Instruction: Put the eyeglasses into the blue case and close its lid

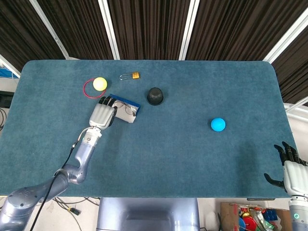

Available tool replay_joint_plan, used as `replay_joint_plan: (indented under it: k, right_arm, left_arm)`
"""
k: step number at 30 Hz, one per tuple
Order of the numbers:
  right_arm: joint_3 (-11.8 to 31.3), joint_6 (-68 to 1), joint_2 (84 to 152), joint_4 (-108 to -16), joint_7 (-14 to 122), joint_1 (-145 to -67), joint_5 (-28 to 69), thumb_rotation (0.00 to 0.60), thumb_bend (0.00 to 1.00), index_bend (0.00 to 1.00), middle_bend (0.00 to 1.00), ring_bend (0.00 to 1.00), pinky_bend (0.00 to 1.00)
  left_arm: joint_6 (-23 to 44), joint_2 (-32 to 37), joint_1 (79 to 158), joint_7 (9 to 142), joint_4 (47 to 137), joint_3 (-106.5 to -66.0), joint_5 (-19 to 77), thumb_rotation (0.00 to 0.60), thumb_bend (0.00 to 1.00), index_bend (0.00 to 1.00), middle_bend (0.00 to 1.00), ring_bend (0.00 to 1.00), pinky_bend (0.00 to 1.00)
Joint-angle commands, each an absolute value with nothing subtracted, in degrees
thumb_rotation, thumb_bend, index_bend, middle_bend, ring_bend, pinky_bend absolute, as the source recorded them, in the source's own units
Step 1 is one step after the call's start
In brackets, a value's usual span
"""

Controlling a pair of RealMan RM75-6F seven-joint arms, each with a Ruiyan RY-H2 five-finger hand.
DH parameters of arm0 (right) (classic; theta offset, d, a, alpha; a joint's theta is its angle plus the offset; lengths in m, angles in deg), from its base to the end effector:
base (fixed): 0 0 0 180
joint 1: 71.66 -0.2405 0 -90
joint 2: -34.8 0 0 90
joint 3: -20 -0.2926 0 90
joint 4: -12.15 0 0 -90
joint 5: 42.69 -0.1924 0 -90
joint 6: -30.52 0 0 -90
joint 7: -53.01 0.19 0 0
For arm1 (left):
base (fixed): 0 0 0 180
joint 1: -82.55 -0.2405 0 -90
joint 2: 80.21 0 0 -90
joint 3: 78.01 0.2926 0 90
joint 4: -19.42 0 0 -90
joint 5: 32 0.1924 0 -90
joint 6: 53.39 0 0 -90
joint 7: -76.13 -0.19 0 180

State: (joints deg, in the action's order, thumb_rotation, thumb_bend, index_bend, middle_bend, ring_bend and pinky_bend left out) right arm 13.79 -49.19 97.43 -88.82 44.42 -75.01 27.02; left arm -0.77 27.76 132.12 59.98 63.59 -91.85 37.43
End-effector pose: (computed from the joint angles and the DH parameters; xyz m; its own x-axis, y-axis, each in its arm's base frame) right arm -0.3643 -0.2214 0.1943 0.3644 -0.0901 0.9269 -0.8896 0.2608 0.3751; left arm -0.1754 0.4825 -0.0600 0.6214 0.0529 0.7817 0.7550 -0.3072 -0.5793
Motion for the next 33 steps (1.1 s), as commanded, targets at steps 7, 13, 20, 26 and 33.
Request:
replay_joint_plan:
  k: [7,13,20,26,33]
  right_arm:
    - [13.81,-49.11,97.37,-88.94,44.51,-75.02,26.92,0.600,0.28,0.13,0.00,0.00,0.23]
    - [13.84,-49.10,97.36,-89.11,44.32,-75.01,26.75,0.600,0.28,0.13,0.00,0.00,0.23]
    - [13.79,-49.04,97.47,-89.08,44.10,-75.05,26.42,0.600,0.28,0.13,0.00,0.00,0.23]
    - [13.69,-49.09,97.48,-89.10,44.03,-75.02,26.06,0.600,0.28,0.13,0.00,0.00,0.23]
    - [13.66,-48.90,97.32,-89.29,44.02,-75.08,25.79,0.600,0.28,0.13,0.00,0.00,0.23]
  left_arm:
    - [3.12,18.39,126.67,55.56,80.18,-91.53,35.08,0.600,0.45,0.63,0.19,0.08,0.13]
    - [1.09,16.51,128.28,51.60,83.22,-92.70,32.71,0.600,0.45,0.63,0.19,0.08,0.13]
    - [-2.84,18.09,132.12,49.23,79.74,-94.19,29.87,0.600,0.45,0.64,0.19,0.08,0.13]
    - [-3.37,20.37,134.75,48.80,76.24,-95.14,29.20,0.600,0.45,0.64,0.19,0.08,0.13]
    - [-5.26,22.79,136.78,47.12,71.81,-95.82,26.40,0.600,0.45,0.64,0.19,0.08,0.12]
